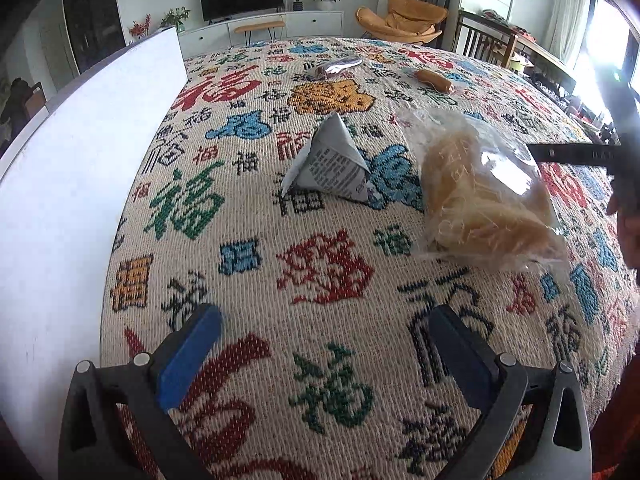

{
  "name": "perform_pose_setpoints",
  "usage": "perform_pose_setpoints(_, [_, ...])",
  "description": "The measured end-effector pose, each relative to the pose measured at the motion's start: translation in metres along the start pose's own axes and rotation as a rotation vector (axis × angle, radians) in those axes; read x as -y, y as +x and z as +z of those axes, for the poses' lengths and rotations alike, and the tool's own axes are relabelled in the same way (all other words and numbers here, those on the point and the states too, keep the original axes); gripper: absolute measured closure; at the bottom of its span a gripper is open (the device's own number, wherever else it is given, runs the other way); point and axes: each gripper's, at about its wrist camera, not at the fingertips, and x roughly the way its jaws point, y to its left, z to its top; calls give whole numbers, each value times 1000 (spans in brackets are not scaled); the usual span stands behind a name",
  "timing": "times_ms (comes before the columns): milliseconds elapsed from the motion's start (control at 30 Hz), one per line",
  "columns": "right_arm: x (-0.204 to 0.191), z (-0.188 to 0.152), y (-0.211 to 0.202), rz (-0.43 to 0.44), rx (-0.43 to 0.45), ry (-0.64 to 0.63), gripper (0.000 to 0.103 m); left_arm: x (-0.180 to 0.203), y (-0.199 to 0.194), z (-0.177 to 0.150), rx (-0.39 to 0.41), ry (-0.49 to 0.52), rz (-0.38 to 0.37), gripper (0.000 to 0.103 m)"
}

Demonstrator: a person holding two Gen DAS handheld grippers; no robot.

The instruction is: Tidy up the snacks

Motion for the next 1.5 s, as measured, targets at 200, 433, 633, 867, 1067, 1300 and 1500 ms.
perform_pose_setpoints(200, [-18, -59, -29, -129, 67, 19, 31, 6, -7, -15, 23, 32, 12, 0])
perform_pose_setpoints(433, [-18, -69, -22, -244, 97, 67, 14, 8, -8, -17, 55, 29, 25, 0])
perform_pose_setpoints(633, [-18, -71, -22, -248, 104, 68, 12, 8, -7, -16, 46, 27, 23, 0])
perform_pose_setpoints(867, [-20, -74, -23, -256, 111, 68, 12, 9, -7, -15, 42, 27, 24, 0])
perform_pose_setpoints(1067, [-20, -74, -23, -257, 111, 68, 12, 8, -6, -14, 39, 26, 24, 0])
perform_pose_setpoints(1300, [-20, -75, -23, -256, 111, 68, 12, 8, -6, -14, 38, 24, 25, 0])
perform_pose_setpoints(1500, [-20, -74, -23, -256, 111, 69, 12, 9, -6, -14, 37, 24, 26, 0])
